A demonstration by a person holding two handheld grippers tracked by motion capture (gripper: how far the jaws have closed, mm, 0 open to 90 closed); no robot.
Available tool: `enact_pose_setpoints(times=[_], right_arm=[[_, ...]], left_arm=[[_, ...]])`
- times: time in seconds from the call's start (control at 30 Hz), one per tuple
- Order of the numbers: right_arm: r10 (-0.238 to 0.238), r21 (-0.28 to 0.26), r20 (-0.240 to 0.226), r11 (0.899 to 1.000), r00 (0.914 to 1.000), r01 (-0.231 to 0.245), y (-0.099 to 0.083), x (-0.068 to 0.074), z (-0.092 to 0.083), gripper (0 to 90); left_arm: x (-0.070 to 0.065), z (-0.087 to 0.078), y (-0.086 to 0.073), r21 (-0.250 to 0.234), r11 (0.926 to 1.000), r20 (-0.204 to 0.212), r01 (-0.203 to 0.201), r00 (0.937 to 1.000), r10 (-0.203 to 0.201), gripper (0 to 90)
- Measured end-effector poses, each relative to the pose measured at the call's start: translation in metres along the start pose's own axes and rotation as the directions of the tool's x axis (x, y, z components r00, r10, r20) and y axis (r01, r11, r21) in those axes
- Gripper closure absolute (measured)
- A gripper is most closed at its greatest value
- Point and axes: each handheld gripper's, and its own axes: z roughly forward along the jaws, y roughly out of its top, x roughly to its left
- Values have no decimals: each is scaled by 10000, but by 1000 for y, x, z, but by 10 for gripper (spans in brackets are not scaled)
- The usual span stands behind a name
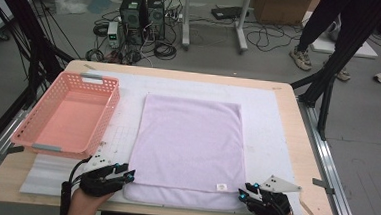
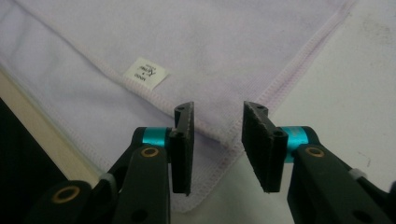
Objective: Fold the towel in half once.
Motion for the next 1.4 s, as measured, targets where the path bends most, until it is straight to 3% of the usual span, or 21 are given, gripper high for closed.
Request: enact_pose_setpoints(times=[0.2,0.33,0.4,0.7,0.83,1.03,1.4], right_arm=[[-208,254,-18,9995,9998,208,-1,-1,4,767],[-467,299,-18,9985,9989,468,-1,-1,4,848],[-536,280,-13,9982,9986,536,-1,-1,3,859],[-414,-286,-152,9988,9990,409,-1,-3,-9,865],[-395,-215,-211,9990,9990,390,-1,-3,-9,864],[-437,-155,-215,9989,9988,434,-1,-3,-9,865],[-666,-265,-485,9975,9966,654,-4,6,-26,866]], left_arm=[[0,1,-5,324,9995,-60,22,10000,-20,668],[-4,1,-5,388,9988,-114,-294,9995,299,823],[-5,-1,-3,279,9990,-84,-356,9993,358,857],[-2,-12,0,-245,9997,345,46,9994,-37,870],[-2,-10,-2,-187,9998,423,-104,9990,112,869],[-4,-13,0,-282,9996,497,34,9988,-20,874],[-8,-34,-12,-269,9976,1279,644,9899,-605,875]])
